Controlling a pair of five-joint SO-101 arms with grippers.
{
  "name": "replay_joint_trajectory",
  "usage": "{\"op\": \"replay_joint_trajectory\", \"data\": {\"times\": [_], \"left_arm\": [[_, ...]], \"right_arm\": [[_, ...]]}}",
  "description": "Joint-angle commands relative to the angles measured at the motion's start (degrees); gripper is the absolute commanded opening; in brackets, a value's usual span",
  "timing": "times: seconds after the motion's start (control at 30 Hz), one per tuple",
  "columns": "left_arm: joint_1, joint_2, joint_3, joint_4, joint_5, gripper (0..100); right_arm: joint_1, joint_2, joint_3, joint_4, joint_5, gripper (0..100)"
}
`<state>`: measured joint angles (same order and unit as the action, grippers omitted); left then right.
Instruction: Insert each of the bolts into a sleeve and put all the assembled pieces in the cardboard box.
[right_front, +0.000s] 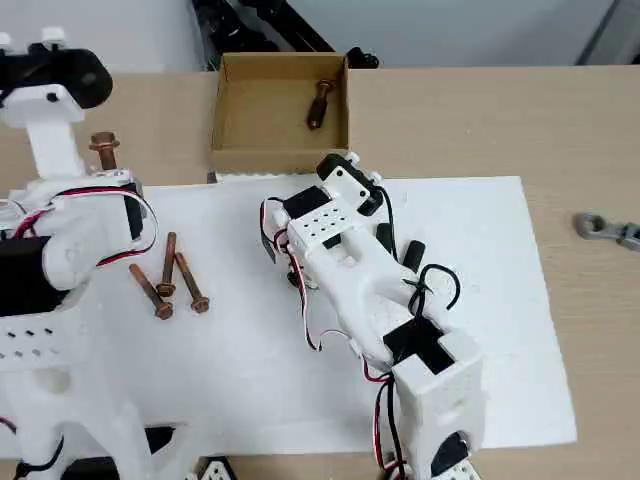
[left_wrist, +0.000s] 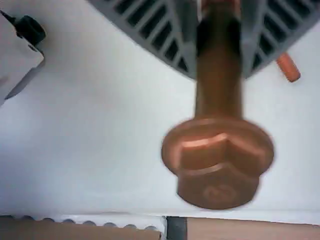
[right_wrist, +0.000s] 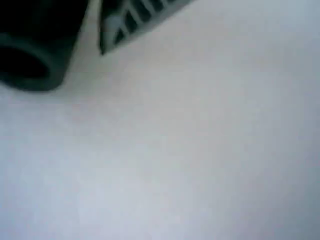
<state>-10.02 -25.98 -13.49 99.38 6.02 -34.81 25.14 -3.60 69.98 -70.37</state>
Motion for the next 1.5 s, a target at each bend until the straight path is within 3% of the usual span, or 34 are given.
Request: {"op": "replay_joint_trajectory", "data": {"times": [0.0,0.1,0.47,0.83,1.1,1.3,1.47], "left_arm": [[0.4,-1.8,-0.3,1.1,-0.4,1],[0.4,-1.8,-0.3,1.1,-0.5,1],[0.4,-1.8,-0.6,1.0,-0.5,1],[0.5,-1.9,-0.7,-0.7,-0.4,1],[8.4,-1.9,-0.7,-1.1,-0.3,1],[9.5,-1.9,-0.7,-7.6,-0.1,1],[9.8,-1.9,-0.7,-11.9,1.0,0]], "right_arm": [[-0.7,1.7,0.2,-0.4,-0.1,10.2],[-0.7,1.7,0.2,1.1,3.2,0.0],[-0.8,-6.9,0.2,8.4,12.0,0.7],[-0.5,-32.5,0.4,6.9,34.1,0.8],[-0.5,-49.4,0.5,6.6,48.5,0.9],[-0.5,-60.3,1.5,6.6,59.8,0.9],[-0.4,-69.9,11.0,4.0,64.7,0.9]]}}
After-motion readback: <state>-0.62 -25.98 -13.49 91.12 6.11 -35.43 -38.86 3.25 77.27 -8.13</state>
